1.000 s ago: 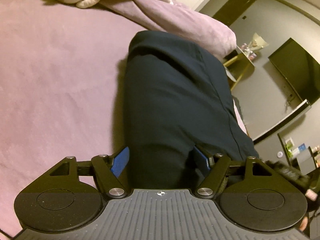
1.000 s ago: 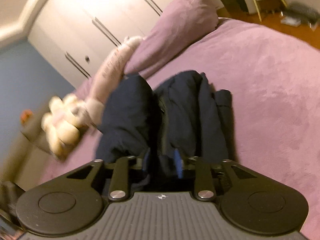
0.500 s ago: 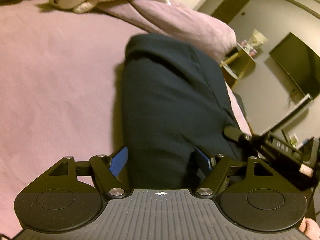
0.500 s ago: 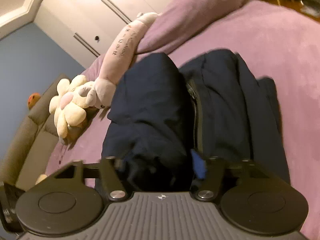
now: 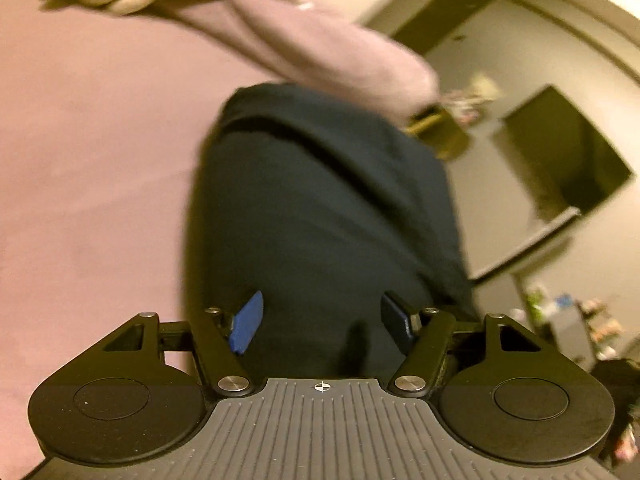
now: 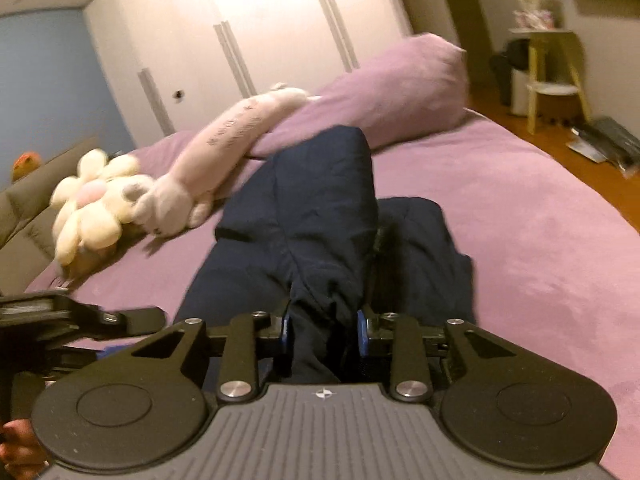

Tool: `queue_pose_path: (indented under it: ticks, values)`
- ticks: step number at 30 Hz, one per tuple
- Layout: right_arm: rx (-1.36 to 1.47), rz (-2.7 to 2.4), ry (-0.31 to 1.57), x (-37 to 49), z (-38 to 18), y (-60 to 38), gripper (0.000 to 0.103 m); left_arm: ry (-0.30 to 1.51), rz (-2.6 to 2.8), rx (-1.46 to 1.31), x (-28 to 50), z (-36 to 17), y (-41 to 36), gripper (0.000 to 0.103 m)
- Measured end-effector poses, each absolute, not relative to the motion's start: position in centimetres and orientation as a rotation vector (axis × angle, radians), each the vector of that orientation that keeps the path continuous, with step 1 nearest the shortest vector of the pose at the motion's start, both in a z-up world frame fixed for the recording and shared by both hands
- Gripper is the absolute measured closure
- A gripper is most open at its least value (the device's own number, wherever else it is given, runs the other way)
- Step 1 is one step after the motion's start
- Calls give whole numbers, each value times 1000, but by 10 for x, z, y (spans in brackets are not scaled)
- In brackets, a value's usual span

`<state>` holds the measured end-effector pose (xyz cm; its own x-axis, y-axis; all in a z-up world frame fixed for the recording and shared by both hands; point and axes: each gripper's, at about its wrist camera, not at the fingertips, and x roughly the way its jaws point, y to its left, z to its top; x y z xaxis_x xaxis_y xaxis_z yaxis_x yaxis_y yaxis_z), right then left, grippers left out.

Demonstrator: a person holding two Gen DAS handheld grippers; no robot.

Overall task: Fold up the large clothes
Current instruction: 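Open both tools and press the folded jacket bundle flat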

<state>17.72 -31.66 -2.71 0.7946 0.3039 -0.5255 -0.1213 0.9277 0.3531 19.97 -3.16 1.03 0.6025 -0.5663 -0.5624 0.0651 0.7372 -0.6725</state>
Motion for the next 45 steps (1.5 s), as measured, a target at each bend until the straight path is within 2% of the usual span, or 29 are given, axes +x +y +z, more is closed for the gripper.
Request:
queue_pose_path:
  ticks: [3,8,12,16,21,26,30,32,35,41,42,45]
  values:
    - [357,182,662,180,-51,-330,73,867,-398,-538,202,11,-61,36]
    - [305,200,611,173,-79,-329,69,859,-383,-351,202,2,-90,34]
    - [351,217,601,174,-48,-333,60,846,-374,-276,198,3,-95,32]
    - [315,200,491,185,-5,-324,60,844,-348,-312,199,-1,-91,30]
    - [250,222,510,253,9,-284,60,832,-352,-314,196,-1,-90,30]
    - [130,157,589,326,-24,-249,62,833,-357,-325,199,1,-87,29]
    - [57,52,591,339,-68,-257,62,799,-277,-399,219,6,-77,29]
    - [124,21,581,336,-84,-274,62,795,-207,-453,242,7,-77,29]
    - [232,27,550,331,-94,-295,62,743,-121,-492,274,2,-92,23]
    - [258,46,514,335,-111,-301,62,656,35,-307,297,-33,-128,12]
    - [253,49,511,337,-115,-299,61,650,51,-308,298,-41,-127,8]
    - [234,59,500,340,-120,-294,61,637,83,-391,297,-65,-115,5]
